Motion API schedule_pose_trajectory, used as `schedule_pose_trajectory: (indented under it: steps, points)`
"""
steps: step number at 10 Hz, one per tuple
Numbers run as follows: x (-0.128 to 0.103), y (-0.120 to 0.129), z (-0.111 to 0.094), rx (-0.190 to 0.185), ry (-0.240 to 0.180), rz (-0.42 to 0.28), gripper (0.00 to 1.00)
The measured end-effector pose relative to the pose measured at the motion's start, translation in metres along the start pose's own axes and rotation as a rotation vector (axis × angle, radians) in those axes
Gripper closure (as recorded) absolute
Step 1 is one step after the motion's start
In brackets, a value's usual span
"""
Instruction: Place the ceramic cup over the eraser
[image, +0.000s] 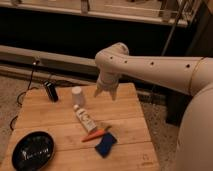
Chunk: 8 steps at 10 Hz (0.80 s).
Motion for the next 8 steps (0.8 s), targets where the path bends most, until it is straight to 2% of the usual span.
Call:
schedule_pose_trajectory:
  steps: [5,6,8]
  points:
    - [-0.001,-0.001,0.001,0.006,-0.003,-0.004,0.35]
    - [-0.004,0.000,0.000,0.006,-0.009,-0.016,0.35]
    - [-0.021,0.007,0.003,0.001,-0.018,-0.090,0.35]
